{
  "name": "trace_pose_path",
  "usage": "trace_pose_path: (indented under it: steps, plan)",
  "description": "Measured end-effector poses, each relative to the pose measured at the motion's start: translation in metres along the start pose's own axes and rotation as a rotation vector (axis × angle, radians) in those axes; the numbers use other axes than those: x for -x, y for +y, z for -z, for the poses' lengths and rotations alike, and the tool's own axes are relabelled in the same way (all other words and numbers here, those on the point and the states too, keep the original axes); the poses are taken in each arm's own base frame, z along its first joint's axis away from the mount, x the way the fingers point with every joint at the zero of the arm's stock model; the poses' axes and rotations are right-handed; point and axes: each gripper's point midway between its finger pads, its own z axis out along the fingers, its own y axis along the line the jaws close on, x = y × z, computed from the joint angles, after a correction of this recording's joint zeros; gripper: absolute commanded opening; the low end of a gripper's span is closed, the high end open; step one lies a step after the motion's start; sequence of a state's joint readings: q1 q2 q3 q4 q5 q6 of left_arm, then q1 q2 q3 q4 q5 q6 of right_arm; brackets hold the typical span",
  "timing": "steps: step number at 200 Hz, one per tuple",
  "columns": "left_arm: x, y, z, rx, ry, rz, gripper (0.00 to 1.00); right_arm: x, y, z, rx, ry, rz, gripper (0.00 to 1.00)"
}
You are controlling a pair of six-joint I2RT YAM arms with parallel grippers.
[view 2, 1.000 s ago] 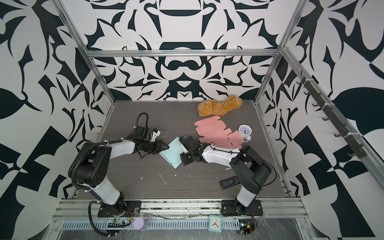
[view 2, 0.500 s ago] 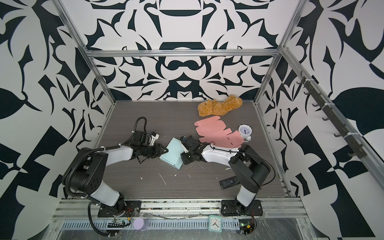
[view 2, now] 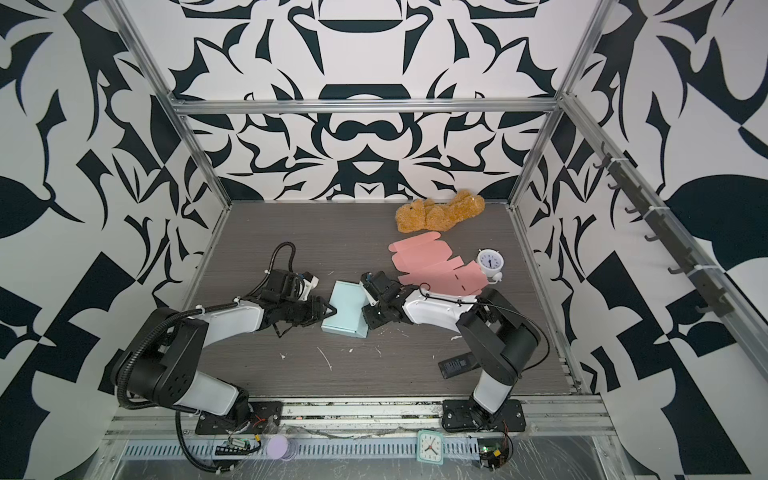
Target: Fold the paper box
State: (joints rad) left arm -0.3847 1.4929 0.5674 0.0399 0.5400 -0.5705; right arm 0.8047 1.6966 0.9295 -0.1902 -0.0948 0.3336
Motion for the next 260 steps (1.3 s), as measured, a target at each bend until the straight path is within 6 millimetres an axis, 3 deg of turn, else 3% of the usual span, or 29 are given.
trace_pose_path:
  steps: [64, 91, 170, 260]
  plan:
    - [-0.007, -0.006, 0.018, 0.016, -0.034, -0.014, 0.67, -0.021, 0.004, 0.003, -0.003, 0.031, 0.016, 0.2]
    - [-0.008, -0.013, 0.023, 0.019, -0.049, -0.035, 0.67, -0.022, 0.007, 0.005, 0.0, 0.029, 0.024, 0.19]
    - [-0.029, -0.016, 0.013, 0.067, 0.003, -0.051, 0.62, -0.025, 0.015, 0.005, -0.003, 0.031, 0.042, 0.17]
    - [-0.034, -0.015, 0.008, 0.096, 0.004, -0.039, 0.6, -0.026, 0.016, 0.001, -0.016, 0.038, 0.042, 0.16]
